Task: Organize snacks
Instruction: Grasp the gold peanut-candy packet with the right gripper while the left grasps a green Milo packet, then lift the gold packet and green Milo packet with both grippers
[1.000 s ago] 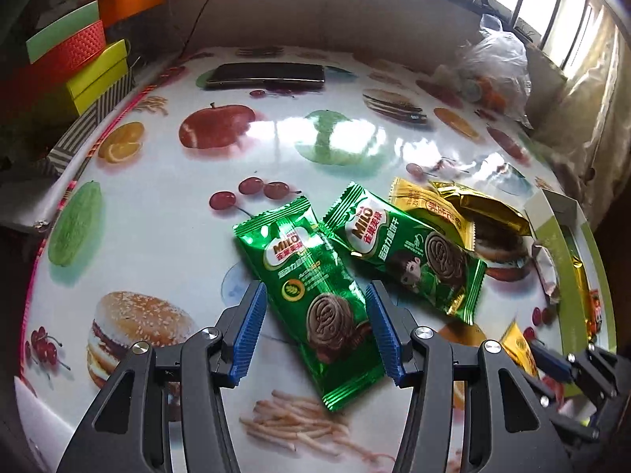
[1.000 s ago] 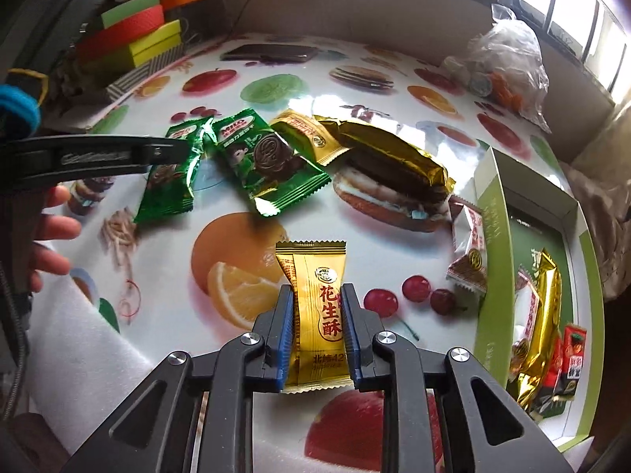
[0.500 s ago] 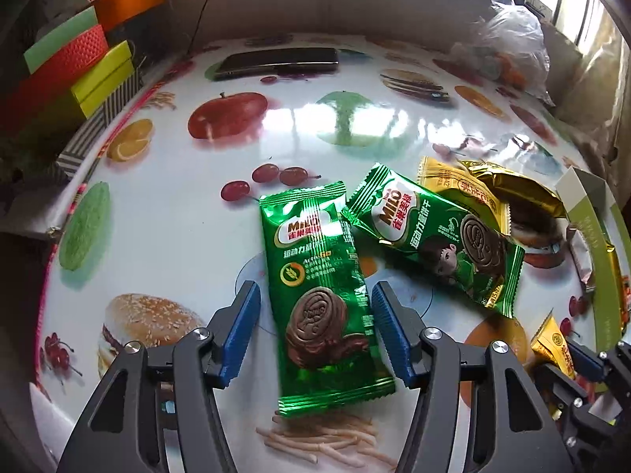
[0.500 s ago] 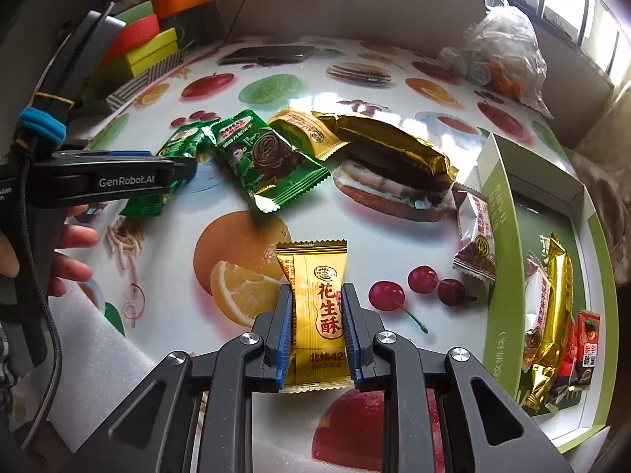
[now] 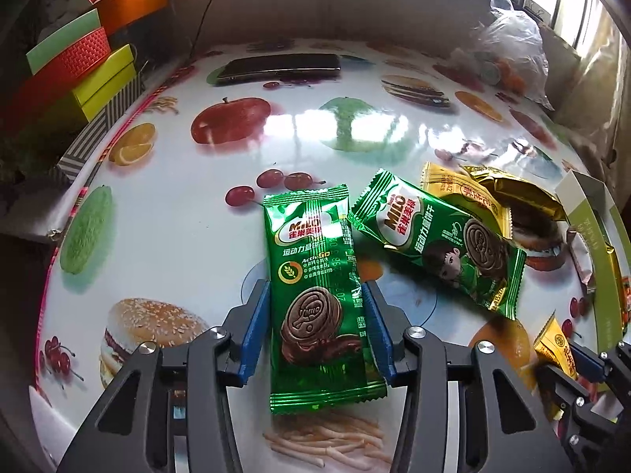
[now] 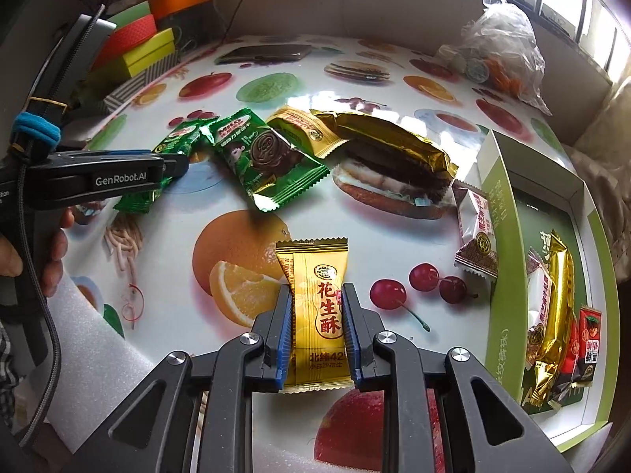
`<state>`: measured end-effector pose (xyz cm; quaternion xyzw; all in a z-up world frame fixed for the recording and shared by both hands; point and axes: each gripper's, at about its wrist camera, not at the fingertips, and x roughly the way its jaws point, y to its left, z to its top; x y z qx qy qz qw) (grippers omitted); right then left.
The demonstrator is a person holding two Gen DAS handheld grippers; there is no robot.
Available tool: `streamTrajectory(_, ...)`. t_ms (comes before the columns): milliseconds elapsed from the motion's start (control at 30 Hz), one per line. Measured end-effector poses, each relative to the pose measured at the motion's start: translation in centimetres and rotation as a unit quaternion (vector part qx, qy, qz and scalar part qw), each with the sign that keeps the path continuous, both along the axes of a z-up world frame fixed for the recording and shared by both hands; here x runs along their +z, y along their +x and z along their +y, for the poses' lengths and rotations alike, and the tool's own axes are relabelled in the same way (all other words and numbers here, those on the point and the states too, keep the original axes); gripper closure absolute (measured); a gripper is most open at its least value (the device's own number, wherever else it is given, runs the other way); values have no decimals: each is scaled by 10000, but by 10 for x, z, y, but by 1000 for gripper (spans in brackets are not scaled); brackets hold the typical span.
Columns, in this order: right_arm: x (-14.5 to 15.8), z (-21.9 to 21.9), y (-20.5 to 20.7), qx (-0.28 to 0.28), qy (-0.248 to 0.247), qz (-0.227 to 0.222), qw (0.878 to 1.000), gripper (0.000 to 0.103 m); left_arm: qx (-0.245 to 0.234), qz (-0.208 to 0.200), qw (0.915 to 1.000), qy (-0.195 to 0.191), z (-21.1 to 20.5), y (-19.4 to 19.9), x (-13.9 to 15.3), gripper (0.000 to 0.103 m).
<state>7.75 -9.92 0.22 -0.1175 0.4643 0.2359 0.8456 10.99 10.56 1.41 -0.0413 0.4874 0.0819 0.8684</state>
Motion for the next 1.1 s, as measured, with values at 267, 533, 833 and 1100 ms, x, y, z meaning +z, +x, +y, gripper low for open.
streamTrajectory(267,1,0,-1,-43,-22,-24,10000,81,-29,-53,10000,10,-2,-3,1,61)
streamTrajectory(533,1,-3,-4,-124,15,-58,9999,81,-68,-131,9999,-35,-4,-13,4,61)
streamTrajectory(833,4,-6,-6,-240,161,-63,9996,81,-160,-261,9995,-68,-11,-28,12,61)
streamTrajectory(1100,10,-5,-13,-234,265,-126,9993,81,-182,-360,9992,-72,-12,-41,21,61)
